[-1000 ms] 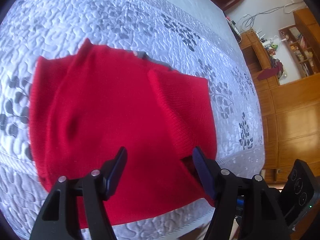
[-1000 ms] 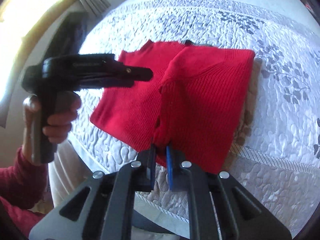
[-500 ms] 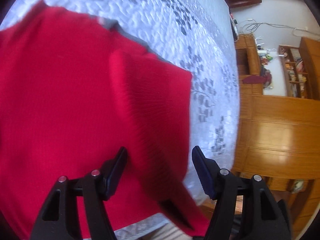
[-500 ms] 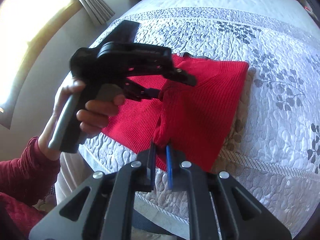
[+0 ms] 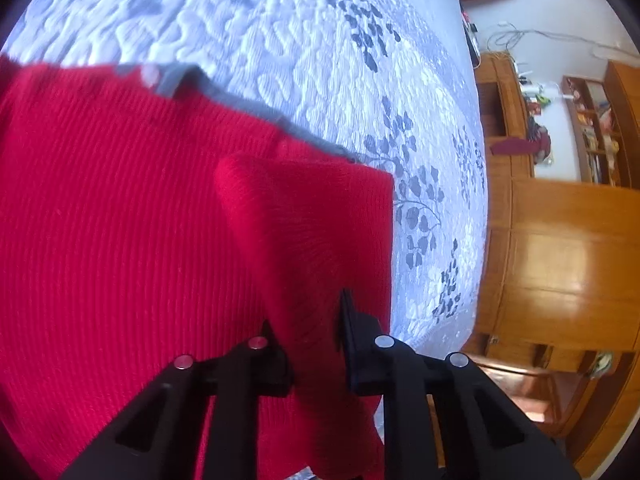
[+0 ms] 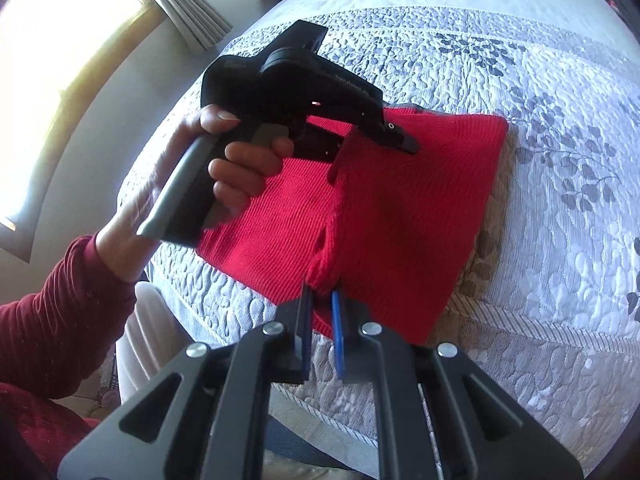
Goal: Fold small clothes
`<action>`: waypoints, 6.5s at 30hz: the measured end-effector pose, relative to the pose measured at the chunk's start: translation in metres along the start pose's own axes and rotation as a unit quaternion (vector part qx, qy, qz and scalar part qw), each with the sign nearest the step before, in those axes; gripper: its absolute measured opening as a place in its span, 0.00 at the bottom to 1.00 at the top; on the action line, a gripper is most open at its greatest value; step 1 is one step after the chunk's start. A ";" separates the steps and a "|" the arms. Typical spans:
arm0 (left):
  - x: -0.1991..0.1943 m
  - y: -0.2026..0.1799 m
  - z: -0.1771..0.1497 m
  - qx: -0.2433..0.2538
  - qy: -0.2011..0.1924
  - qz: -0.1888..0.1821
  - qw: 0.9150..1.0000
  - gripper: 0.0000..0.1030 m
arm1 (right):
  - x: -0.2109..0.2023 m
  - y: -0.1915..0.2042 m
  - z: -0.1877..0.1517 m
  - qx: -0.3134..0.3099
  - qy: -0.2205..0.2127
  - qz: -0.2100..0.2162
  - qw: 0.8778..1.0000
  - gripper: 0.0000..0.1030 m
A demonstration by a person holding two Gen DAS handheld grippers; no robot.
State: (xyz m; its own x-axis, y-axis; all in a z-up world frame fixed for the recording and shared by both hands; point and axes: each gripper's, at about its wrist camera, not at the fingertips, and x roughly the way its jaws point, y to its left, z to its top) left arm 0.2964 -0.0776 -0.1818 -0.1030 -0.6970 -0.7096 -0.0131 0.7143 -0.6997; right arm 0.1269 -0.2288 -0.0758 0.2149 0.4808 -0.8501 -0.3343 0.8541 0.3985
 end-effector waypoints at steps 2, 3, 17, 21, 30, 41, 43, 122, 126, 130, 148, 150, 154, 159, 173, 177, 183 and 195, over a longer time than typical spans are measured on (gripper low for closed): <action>-0.005 -0.004 -0.001 0.013 -0.007 0.004 1.000 0.16 | 0.000 0.000 0.000 0.003 0.000 0.005 1.000 0.07; -0.007 -0.008 -0.002 0.023 -0.013 0.006 1.000 0.16 | 0.000 0.001 0.000 0.004 0.000 0.008 1.000 0.07; -0.071 -0.031 -0.014 0.090 -0.082 0.030 0.992 0.16 | 0.008 0.047 0.017 -0.024 -0.002 0.049 0.999 0.07; -0.099 -0.022 -0.015 0.093 -0.100 0.035 0.990 0.16 | 0.018 0.069 0.029 -0.046 0.002 0.061 0.997 0.07; -0.149 0.010 -0.018 0.087 -0.125 0.052 0.987 0.16 | 0.050 0.116 0.049 -0.081 0.026 0.082 0.993 0.07; -0.170 0.079 -0.027 0.064 -0.126 0.073 0.987 0.16 | 0.117 0.148 0.043 -0.097 0.088 0.089 0.987 0.07; -0.161 0.099 -0.027 0.046 -0.114 0.078 0.989 0.16 | 0.135 0.146 0.037 -0.094 0.107 0.081 0.987 0.07; -0.124 0.116 -0.170 0.072 -0.077 0.182 0.978 0.17 | 0.065 -0.009 -0.016 0.092 0.111 0.034 0.989 0.12; -0.119 0.117 -0.173 0.083 -0.086 0.191 0.974 0.18 | 0.085 -0.015 -0.022 0.094 0.124 0.018 0.988 0.12; -0.120 0.115 -0.174 0.087 -0.091 0.198 0.972 0.27 | 0.087 -0.013 -0.022 0.091 0.127 0.019 0.988 0.15; -0.163 0.121 -0.121 0.056 -0.142 0.211 0.966 0.71 | 0.037 -0.018 0.036 0.070 0.065 0.007 0.995 0.50; -0.162 0.124 -0.113 0.050 -0.139 0.205 0.967 0.71 | 0.039 -0.020 0.039 0.068 0.065 0.003 0.996 0.50; -0.160 0.125 -0.105 0.056 -0.133 0.209 0.967 0.71 | 0.049 -0.018 0.050 0.067 0.063 -0.016 0.996 0.52; -0.155 0.126 -0.095 0.056 -0.129 0.215 0.966 0.74 | 0.060 -0.021 0.059 0.073 0.065 -0.036 0.995 0.52; -0.128 0.120 -0.069 0.050 -0.111 0.209 0.970 0.90 | 0.091 -0.032 0.068 0.094 0.080 -0.045 0.991 0.64; -0.118 0.120 -0.067 0.062 -0.093 0.198 0.974 0.93 | 0.095 -0.032 0.068 0.091 0.082 -0.041 0.992 0.64; -0.114 0.114 -0.060 0.056 -0.085 0.148 0.984 0.88 | 0.106 -0.033 0.075 0.093 0.087 -0.039 0.991 0.66; -0.104 0.103 -0.060 0.070 -0.104 0.176 0.976 0.60 | 0.118 -0.036 0.078 0.090 0.085 -0.012 0.992 0.63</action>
State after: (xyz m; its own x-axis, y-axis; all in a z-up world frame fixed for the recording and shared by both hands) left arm 0.2462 0.0717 -0.1750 0.1274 -0.4172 -0.8999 0.1251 0.9068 -0.4027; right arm 0.2359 -0.1870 -0.1636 0.0574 0.4332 -0.8995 -0.1587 0.8934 0.4202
